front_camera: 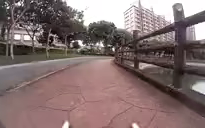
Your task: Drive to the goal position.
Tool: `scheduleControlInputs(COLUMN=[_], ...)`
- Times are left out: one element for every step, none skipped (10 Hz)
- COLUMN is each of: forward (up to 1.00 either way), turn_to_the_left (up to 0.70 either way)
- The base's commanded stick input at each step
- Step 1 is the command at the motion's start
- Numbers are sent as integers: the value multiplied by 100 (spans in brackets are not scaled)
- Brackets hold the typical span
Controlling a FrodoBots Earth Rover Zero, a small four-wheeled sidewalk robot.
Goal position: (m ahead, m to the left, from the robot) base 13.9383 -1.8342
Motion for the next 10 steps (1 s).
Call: scheduleControlInputs(forward=[70,70,70,70,70,70,70,70,70,70], turn_to_the_left=[0,0,0,0,0,0,0,0,0,0])
